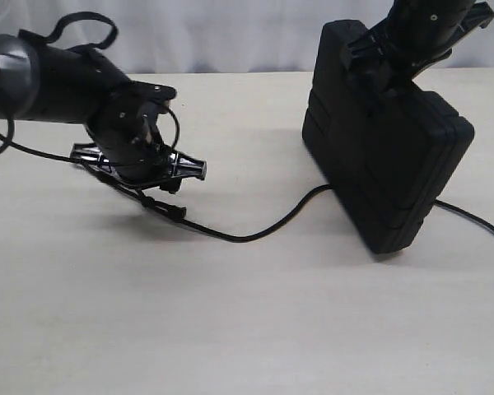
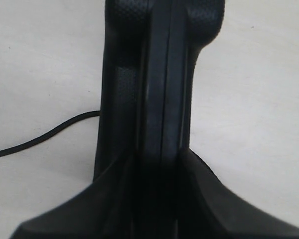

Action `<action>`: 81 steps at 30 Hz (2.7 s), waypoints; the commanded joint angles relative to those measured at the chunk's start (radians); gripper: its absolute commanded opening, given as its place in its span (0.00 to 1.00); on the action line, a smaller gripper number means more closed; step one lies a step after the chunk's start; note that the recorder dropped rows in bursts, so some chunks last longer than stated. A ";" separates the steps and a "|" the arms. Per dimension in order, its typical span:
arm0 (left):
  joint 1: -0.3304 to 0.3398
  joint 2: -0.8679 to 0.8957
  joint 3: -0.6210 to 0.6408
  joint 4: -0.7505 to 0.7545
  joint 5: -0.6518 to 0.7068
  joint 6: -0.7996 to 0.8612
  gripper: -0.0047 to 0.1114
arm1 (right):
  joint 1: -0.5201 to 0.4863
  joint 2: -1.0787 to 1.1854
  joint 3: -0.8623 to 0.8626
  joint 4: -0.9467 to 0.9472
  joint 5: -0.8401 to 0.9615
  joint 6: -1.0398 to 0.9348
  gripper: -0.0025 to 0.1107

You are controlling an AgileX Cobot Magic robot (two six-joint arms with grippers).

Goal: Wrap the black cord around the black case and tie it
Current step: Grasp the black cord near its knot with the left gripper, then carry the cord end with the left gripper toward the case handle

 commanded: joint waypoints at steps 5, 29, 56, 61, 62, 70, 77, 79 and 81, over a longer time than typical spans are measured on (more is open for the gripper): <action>0.057 0.009 0.039 -0.248 -0.072 -0.028 0.54 | -0.003 0.032 0.029 0.048 0.033 -0.014 0.06; 0.081 0.140 0.057 -0.231 -0.141 -0.130 0.41 | -0.003 0.032 0.029 0.048 0.033 -0.014 0.06; -0.054 -0.029 0.055 -0.187 -0.317 1.073 0.04 | -0.003 0.032 0.029 0.048 0.033 -0.014 0.06; -0.076 -0.078 0.055 -0.191 -0.318 1.077 0.04 | -0.003 0.032 0.029 0.048 0.033 -0.014 0.06; -0.083 -0.083 0.055 -0.191 -0.318 1.077 0.04 | -0.003 0.032 0.029 0.048 0.033 -0.014 0.06; -0.229 -0.086 0.055 -0.187 -0.409 1.199 0.04 | -0.003 0.032 0.029 0.048 0.033 -0.014 0.06; -0.234 -0.158 0.055 -0.192 -0.388 1.203 0.04 | -0.003 0.032 0.029 0.048 0.033 -0.014 0.06; -0.234 -0.183 0.055 -0.195 -0.396 1.201 0.04 | -0.003 0.032 0.029 0.048 0.033 -0.014 0.06; -0.234 -0.186 0.055 -0.196 -0.351 1.201 0.04 | -0.003 0.032 0.029 0.048 0.033 -0.014 0.06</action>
